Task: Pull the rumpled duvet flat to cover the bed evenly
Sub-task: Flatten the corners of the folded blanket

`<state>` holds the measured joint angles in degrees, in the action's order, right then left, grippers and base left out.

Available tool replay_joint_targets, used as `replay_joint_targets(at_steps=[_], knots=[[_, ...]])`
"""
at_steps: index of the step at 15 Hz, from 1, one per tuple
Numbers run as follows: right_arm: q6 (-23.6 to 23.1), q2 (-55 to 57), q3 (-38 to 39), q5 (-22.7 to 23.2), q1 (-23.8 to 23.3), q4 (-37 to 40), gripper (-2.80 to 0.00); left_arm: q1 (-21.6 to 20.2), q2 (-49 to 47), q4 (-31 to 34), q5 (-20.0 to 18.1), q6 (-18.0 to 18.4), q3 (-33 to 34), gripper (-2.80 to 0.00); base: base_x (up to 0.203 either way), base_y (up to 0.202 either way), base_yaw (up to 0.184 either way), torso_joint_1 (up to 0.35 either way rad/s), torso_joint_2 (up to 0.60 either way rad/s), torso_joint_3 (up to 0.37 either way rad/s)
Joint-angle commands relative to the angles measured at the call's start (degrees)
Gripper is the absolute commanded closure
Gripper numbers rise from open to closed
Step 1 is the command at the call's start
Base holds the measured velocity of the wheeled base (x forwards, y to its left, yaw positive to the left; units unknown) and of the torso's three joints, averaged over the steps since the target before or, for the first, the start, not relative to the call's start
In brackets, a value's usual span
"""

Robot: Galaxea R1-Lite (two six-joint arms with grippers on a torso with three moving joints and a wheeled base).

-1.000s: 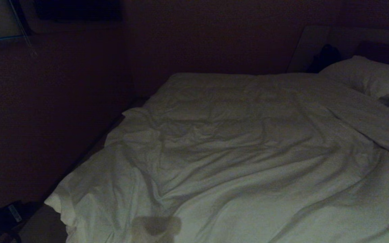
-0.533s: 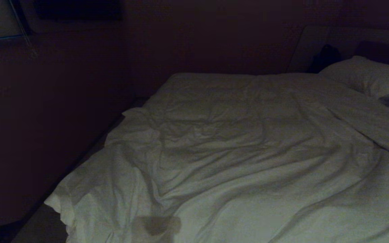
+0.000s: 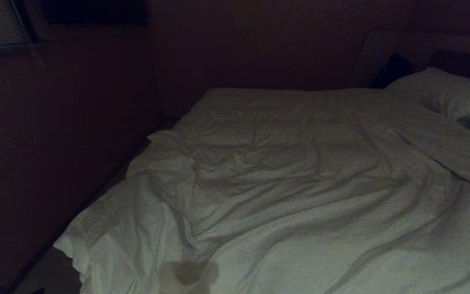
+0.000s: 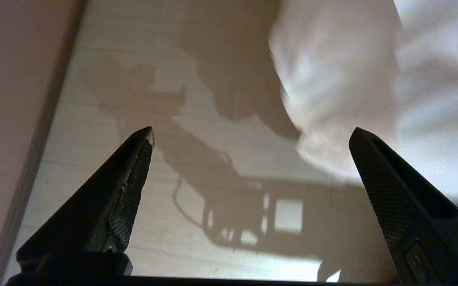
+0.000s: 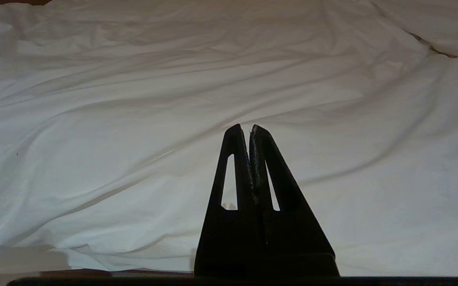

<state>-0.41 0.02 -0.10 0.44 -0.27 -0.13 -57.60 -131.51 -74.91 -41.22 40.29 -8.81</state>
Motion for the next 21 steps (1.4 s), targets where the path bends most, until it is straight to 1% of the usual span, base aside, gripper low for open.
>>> replay_joint_targets(at_steps=[1,3,6,8,9,12,13,14,19,21], knots=[[-0.02,0.06,0.01,0.0,0.0,-0.04,0.0,-0.17,-4.54,-0.4,-0.68,6.52,1.64,-2.8,0.0,0.0,0.0,0.0,0.0,0.0],[-0.02,0.06,0.01,0.0,0.0,-0.04,0.0,-0.54,-7.03,-0.57,-2.02,13.02,3.88,-2.8,0.0,0.0,0.0,0.0,0.0,0.0],[-0.02,0.06,0.01,0.0,0.0,-0.04,0.0,-0.45,-8.95,-0.59,-3.21,17.49,7.36,-2.8,0.0,0.0,0.0,0.0,0.0,0.0],[-0.02,0.06,0.01,0.0,0.0,-0.04,0.0,-0.41,-10.77,-0.91,-3.26,20.25,8.0,-2.8,0.0,0.0,0.0,0.0,0.0,0.0],[-0.02,0.06,0.01,0.0,0.0,-0.04,0.0,-0.4,-11.09,-1.62,-3.26,20.42,8.2,-2.8,0.0,0.0,0.0,0.0,0.0,0.0],[-0.02,0.06,0.01,0.0,0.0,0.01,0.0,-0.4,-17.01,-9.11,-3.18,20.73,8.67,-2.8,0.0,0.0,0.0,0.0,0.0,0.0],[-0.02,0.06,0.01,0.0,0.0,-0.04,0.0,-0.41,-18.41,-11.33,-3.17,20.72,8.71,0.0,0.0,0.0,0.0,0.0,0.0,0.0],[-0.02,0.06,0.01,0.0,0.0,-0.04,0.0,-0.41,-18.95,-12.63,-3.17,20.71,8.72,0.0,0.0,0.0,0.0,0.0,0.0,0.0],[-0.02,0.06,0.01,0.0,0.0,-0.04,0.0,-0.06,-19.63,-12.72,-3.26,21.06,8.72,0.0,0.0,0.0,0.0,0.0,0.0,0.0],[-0.02,0.06,0.01,0.0,-0.02,-0.03,0.0,0.68,-19.92,-12.72,-3.34,21.31,8.72,0.0,0.0,0.0,0.0,0.0,0.0,0.0]])
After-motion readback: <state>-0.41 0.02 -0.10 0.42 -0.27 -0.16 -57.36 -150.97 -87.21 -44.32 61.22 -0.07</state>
